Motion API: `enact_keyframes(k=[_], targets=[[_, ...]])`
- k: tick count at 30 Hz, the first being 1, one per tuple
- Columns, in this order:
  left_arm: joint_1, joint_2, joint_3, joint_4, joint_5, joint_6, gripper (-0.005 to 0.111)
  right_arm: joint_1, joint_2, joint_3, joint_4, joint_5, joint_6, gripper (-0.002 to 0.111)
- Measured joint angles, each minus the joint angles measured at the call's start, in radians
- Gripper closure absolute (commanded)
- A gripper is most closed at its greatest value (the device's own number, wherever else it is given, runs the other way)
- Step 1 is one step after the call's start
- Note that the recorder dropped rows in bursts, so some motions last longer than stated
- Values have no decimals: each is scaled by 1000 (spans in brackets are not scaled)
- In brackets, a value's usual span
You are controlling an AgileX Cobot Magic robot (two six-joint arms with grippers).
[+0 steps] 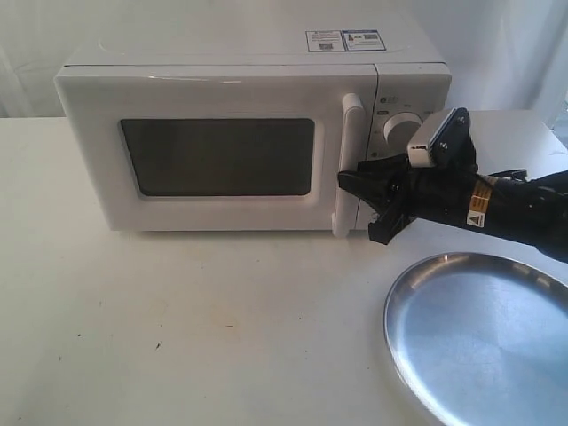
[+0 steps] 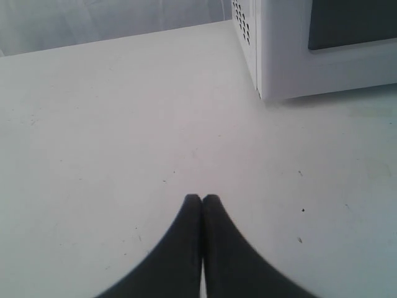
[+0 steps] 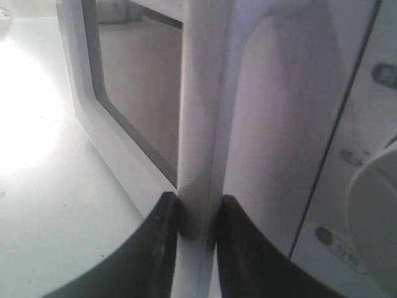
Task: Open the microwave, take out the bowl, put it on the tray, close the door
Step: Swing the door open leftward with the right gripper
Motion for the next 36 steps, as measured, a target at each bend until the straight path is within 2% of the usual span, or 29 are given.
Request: enact_keyframes(k=[7, 17, 21, 23, 31, 36], targets=[[0, 0, 0, 0, 0, 0, 107, 2, -21, -13, -65, 38, 54, 108], [0, 0, 0, 0, 0, 0, 107, 60, -165, -10, -179, 307, 100, 108], [0, 0, 0, 0, 0, 0, 107, 78, -243, 60, -444, 123, 97, 108], [0, 0, 0, 0, 0, 0, 107, 107, -256, 79, -516, 31, 115, 108], [0, 0, 0, 0, 0, 0, 107, 111, -288, 104, -513, 54, 163, 108], [0, 0, 0, 0, 0, 0, 107, 124, -386, 175, -517, 55, 178, 108]])
